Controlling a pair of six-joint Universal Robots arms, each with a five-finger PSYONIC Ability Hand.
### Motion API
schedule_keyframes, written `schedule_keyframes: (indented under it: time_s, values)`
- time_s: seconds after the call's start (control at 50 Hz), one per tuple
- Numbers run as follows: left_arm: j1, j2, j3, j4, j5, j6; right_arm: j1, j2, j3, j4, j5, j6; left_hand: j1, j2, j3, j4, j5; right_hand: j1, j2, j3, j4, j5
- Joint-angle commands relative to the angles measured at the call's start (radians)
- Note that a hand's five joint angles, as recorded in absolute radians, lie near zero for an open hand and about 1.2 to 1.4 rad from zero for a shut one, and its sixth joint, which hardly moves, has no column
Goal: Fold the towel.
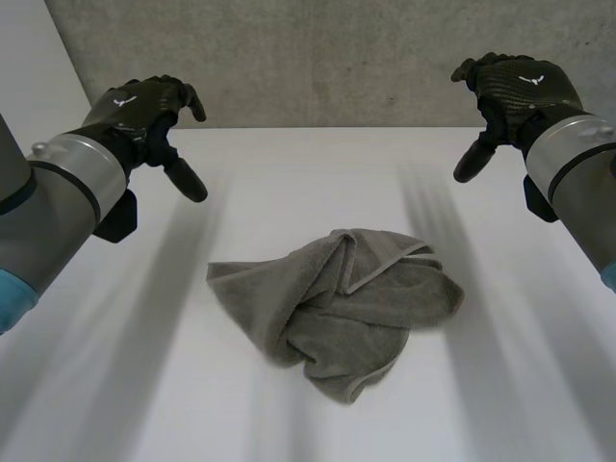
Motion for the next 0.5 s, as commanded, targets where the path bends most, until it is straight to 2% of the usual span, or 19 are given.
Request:
schedule_keyframes:
  time_s: [0.02, 0.42, 0.5]
  values:
    - [0.0, 0.02, 0.001, -0.012, -0.012, 0.001, -0.013, 0.002, -0.008, 0.004, -0.002, -0.006, -0.073, -0.061, -0.066, -0.069, -0.047, -0.058, -0.077, -0.072, -0.078, -0.056]
    - [0.001, 0.017, 0.002, -0.012, -0.011, 0.001, -0.036, -0.003, -0.016, 0.004, -0.002, -0.009, -0.07, -0.058, -0.063, -0.066, -0.044, -0.058, -0.077, -0.072, -0.078, -0.056]
    - [0.001, 0.013, 0.002, -0.012, 0.001, -0.001, -0.039, -0.003, -0.037, 0.018, -0.03, -0.056, -0.055, -0.043, -0.048, -0.052, -0.029, -0.058, -0.077, -0.072, -0.078, -0.056]
